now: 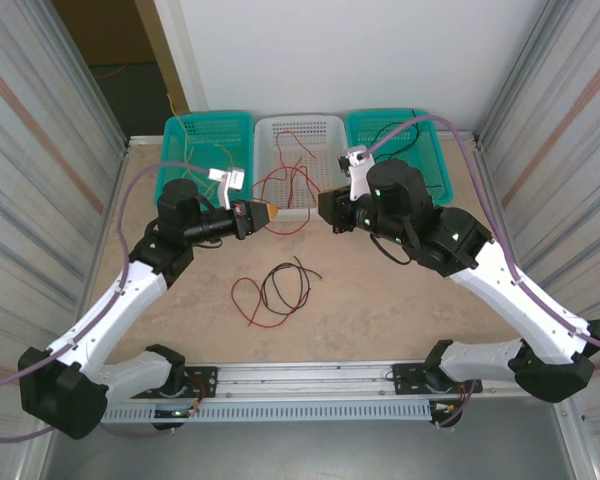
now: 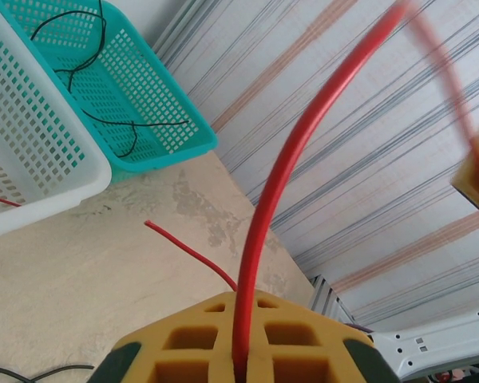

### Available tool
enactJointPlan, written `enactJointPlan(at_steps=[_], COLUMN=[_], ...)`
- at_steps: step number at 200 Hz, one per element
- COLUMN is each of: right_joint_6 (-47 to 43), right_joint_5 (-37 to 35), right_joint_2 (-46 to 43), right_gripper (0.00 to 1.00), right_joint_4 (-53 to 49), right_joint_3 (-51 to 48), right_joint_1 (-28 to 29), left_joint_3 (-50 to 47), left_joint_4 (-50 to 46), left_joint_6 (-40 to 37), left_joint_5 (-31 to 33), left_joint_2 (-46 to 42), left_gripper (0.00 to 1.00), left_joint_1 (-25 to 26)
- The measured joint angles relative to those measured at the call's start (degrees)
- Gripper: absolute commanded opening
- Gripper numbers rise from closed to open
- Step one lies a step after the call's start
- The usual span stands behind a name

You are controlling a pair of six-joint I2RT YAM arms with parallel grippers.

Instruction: Untangle the cables

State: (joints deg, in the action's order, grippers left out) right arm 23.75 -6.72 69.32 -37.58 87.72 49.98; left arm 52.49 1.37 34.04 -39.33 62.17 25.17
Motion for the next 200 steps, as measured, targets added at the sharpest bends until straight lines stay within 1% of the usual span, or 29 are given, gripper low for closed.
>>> enactJointPlan(at_steps=[12,27,46,67,82,87,97,103,109,119,129,132,134,139,152,167,181,200], right_joint_6=[0.1,1.3,3.9,7.5,9.7,10.4,11.8,12.4,13.3,14.6,15.6,15.9,16.1,16.5,17.4,18.1,18.3,18.5], right_joint_5=[-2.3,-5.7,-8.1,-8.3,-7.9,-7.6,-6.6,-6.0,-5.2,-4.7,-4.0,-4.0,-3.9,-3.8,-3.7,-3.3,-2.6,-1.8], right_joint_2=[0.7,0.8,-0.6,-5.4,-8.8,-9.7,-11.2,-11.8,-12.2,-12.5,-12.6,-12.6,-12.7,-12.7,-12.8,-12.4,-10.8,-5.9], right_gripper=[0.61,0.64,0.62,0.6,0.59,0.58,0.56,0.56,0.55,0.55,0.55,0.55,0.55,0.56,0.56,0.55,0.55,0.54], right_joint_4=[-0.3,-1.3,-1.9,-2.6,-3.7,-4.0,-4.9,-5.2,-5.5,-5.9,-6.2,-6.3,-6.4,-6.8,-7.6,-7.9,-7.4,-6.2], right_joint_3=[0.8,0.9,-1.0,-7.3,-11.3,-12.4,-14.2,-15.1,-16.2,-17.7,-19.5,-20.0,-20.3,-21.1,-22.5,-23.6,-24.2,-25.4], right_joint_1=[-0.9,-2.6,-7.4,-14.1,-16.4,-16.6,-16.6,-16.6,-16.6,-16.2,-15.5,-15.2,-15.0,-14.3,-12.6,-11.1,-9.8,-7.5], left_joint_3=[0.0,1.2,5.5,13.4,20.0,22.3,26.9,29.7,32.1,36.3,38.9,39.4,39.5,39.8,39.9,39.8,38.8,34.1], left_joint_4=[-0.5,-2.3,-4.3,-4.5,-4.2,-4.1,-3.6,-3.0,-2.9,-3.3,-3.5,-3.6,-3.8,-4.3,-7.0,-9.6,-9.7,-9.4], left_joint_6=[0.0,0.0,0.5,1.6,2.2,2.3,2.6,2.7,2.9,3.3,3.7,4.2,4.4,4.4,4.5,4.3,3.8,2.6], left_joint_5=[0.9,2.9,4.9,6.5,7.8,7.9,8.1,8.3,8.6,9.0,10.0,10.5,10.7,11.5,13.7,15.8,17.1,18.9], left_joint_2=[0.1,1.1,5.3,13.2,19.9,22.2,27.4,30.6,33.3,38.3,42.3,43.3,43.7,44.9,46.5,46.6,44.7,38.6], left_gripper=[0.0,0.0,0.0,0.0,0.0,0.08,0.34,0.47,0.54,0.63,0.77,0.93,0.97,0.99,0.99,0.99,0.99,0.98], left_joint_1=[0.1,0.0,-1.1,-2.8,-3.4,-3.4,-3.5,-3.5,-3.5,-3.5,-3.5,-3.5,-3.5,-3.6,-3.7,-3.9,-4.1,-4.1])
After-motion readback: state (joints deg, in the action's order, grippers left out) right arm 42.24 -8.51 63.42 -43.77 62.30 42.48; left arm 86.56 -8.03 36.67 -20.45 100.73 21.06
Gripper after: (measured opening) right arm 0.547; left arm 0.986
